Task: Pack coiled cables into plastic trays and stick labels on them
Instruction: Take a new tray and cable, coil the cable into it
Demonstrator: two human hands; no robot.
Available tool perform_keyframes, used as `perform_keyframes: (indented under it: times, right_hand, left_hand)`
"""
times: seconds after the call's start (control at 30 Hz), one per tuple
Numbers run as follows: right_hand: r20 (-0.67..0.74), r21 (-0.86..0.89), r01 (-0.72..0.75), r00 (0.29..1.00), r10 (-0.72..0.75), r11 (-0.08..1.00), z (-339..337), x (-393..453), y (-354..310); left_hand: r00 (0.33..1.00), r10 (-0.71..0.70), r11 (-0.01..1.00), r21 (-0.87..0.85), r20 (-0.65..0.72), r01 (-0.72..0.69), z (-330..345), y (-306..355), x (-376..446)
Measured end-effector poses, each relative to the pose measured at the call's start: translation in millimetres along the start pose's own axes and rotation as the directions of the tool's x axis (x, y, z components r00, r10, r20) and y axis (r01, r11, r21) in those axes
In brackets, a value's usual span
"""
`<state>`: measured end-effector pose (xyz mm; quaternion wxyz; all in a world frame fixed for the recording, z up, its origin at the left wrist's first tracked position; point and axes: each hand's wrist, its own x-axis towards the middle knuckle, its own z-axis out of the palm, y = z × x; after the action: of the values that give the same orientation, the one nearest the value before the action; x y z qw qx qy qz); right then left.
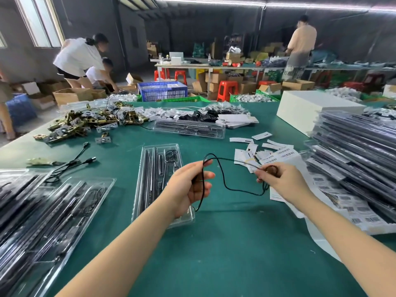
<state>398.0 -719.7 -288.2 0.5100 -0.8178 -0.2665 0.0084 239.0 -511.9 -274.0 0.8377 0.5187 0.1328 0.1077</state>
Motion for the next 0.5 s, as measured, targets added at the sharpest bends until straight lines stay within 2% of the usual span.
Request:
perform_keyframes:
  times: [0.07, 0.2, 0.27, 0.37, 0.5]
  right_hand:
    - [-0.002, 0.147, -0.024, 1.0, 0.025, 0.989, -8.9, 1.3, -8.6]
    - [0.038, 0.444, -0.17, 0.984, 0.172, 0.879, -24.9, 4.1, -30.1]
    - [0.058, 0.558, -0.246, 0.964, 0.258, 0.793, -32.6, 5.6, -40.1]
    - [0.066, 0.741, -0.28, 0.935, 0.349, 0.61, -43.8, 11.9, -49.3]
    - [0.135, 0.854, -0.272, 0.939, 0.317, 0.443, -50.7, 18.2, -55.7]
  left_hand:
    - [0.996, -0.032, 0.998, 0.044, -0.079, 0.036, -4.9, 4.6, 3.2]
    - [0.994, -0.093, 0.993, 0.072, -0.062, 0.097, -8.5, 8.0, 3.8]
    - [0.995, -0.084, 0.994, 0.065, -0.059, 0.087, -9.7, 7.5, 3.8]
    - [0.988, -0.053, 0.998, 0.019, -0.147, 0.056, -11.5, 5.3, 7.0]
    - [0.981, 0.0, 0.991, 0.134, -0.193, 0.026, -12.2, -2.8, 7.8]
